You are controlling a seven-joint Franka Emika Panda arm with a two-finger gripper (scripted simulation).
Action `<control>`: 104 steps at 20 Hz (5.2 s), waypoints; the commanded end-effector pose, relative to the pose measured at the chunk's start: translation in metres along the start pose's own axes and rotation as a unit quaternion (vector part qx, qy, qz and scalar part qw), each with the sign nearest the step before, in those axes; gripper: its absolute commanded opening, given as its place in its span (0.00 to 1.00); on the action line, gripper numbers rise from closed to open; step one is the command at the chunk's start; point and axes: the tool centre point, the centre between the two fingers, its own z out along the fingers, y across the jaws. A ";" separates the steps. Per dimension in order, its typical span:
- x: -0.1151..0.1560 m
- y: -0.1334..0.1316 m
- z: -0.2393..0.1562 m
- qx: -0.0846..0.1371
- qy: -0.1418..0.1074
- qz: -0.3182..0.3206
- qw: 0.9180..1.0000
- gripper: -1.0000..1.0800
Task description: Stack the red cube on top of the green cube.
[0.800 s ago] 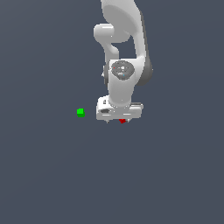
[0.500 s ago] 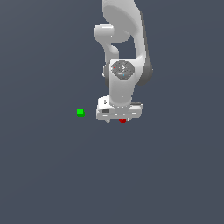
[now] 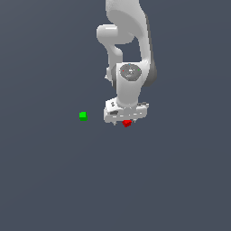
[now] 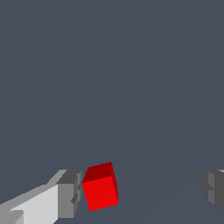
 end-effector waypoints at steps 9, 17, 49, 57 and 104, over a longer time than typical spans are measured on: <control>-0.047 -0.029 0.038 -0.001 0.011 -0.094 0.996 0.96; -0.063 -0.036 0.051 -0.001 0.015 -0.125 0.992 0.96; -0.063 -0.036 0.102 -0.001 0.015 -0.126 0.992 0.00; -0.064 -0.035 0.090 -0.001 0.015 -0.126 0.992 0.00; -0.125 0.132 0.042 -0.002 0.015 -0.126 0.992 0.00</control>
